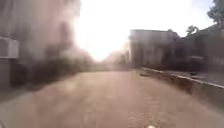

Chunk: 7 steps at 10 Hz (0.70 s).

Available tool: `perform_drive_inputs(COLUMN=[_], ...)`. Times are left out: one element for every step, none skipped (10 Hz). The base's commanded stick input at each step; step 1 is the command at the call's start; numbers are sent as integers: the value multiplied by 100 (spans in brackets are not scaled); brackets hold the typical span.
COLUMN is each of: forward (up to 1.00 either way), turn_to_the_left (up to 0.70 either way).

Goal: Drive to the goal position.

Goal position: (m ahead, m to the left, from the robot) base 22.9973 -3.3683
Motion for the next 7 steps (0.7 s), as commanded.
perform_drive_inputs(forward=[100, 100, 100, 100, 100, 100, 100], turn_to_the_left=[0, 0, 0, 0, 0, 0, 0])
